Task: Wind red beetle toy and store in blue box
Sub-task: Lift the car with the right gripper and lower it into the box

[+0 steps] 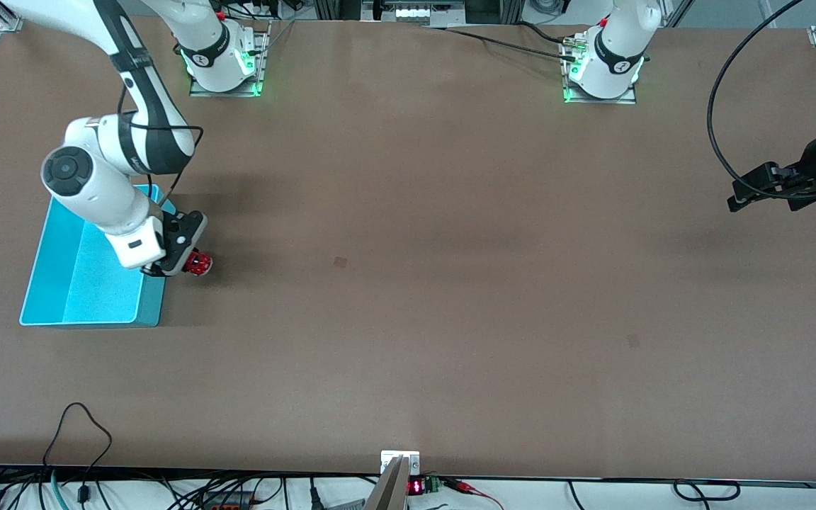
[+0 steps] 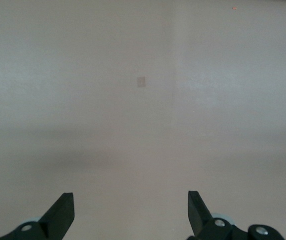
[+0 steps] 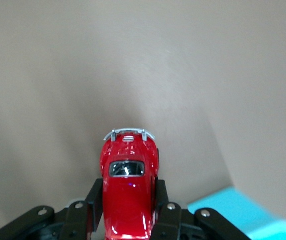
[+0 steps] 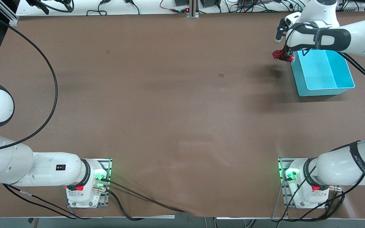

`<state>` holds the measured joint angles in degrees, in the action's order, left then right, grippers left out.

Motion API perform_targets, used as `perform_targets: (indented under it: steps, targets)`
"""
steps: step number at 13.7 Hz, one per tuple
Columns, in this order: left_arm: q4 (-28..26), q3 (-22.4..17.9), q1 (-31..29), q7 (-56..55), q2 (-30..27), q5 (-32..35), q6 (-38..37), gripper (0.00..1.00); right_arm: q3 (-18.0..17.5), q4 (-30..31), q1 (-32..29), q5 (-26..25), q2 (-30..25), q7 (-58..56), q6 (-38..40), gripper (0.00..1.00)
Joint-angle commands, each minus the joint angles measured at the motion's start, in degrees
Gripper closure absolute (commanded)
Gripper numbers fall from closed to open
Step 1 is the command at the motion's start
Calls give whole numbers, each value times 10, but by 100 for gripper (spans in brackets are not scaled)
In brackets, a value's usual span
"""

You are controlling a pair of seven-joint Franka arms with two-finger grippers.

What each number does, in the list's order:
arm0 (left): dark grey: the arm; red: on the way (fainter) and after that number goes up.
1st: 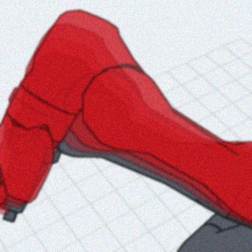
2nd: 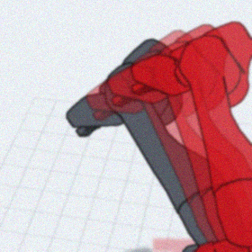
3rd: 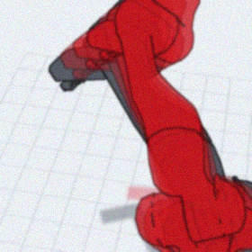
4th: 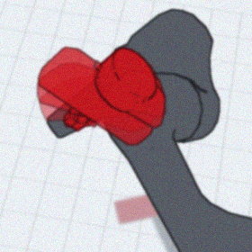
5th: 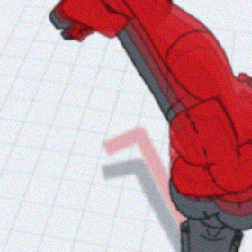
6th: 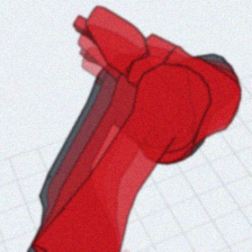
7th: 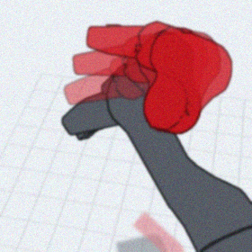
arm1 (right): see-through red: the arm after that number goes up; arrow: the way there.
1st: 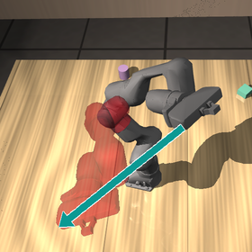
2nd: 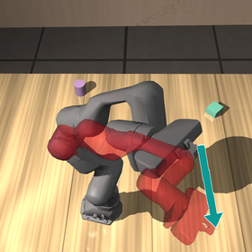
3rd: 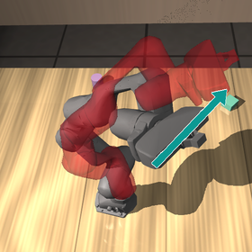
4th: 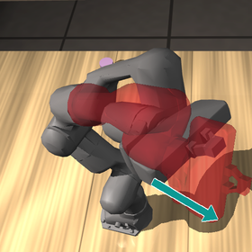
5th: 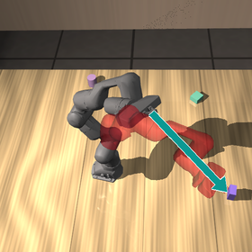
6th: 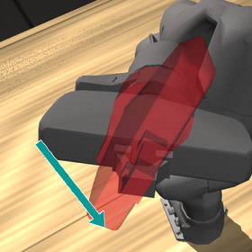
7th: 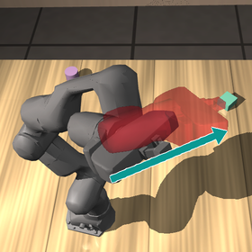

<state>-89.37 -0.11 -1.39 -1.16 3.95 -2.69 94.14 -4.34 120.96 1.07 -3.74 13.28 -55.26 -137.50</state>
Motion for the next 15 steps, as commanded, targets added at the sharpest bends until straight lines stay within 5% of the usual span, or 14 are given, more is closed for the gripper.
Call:
perform_targets:
  steps: [1, 6, 11, 15]
  targets:
    - [-17, 3, 7, -7, -21, 10, -2, 0, 59, 13, -11, 0, -18, 136, 12, 100]
    - [-93, 3, 6, -11, -61, 10, 61, 0, 111, 10, -19, 1, -26, 404, 71, 100]
    - [-45, 4, 11, -18, -29, 9, 47, 0, 167, 16, -25, -17, 5, 447, 38, 100]
    - [-41, 3, 8, -17, -31, 9, 45, 0, 169, 18, -40, -17, 45, 450, 2, 100]
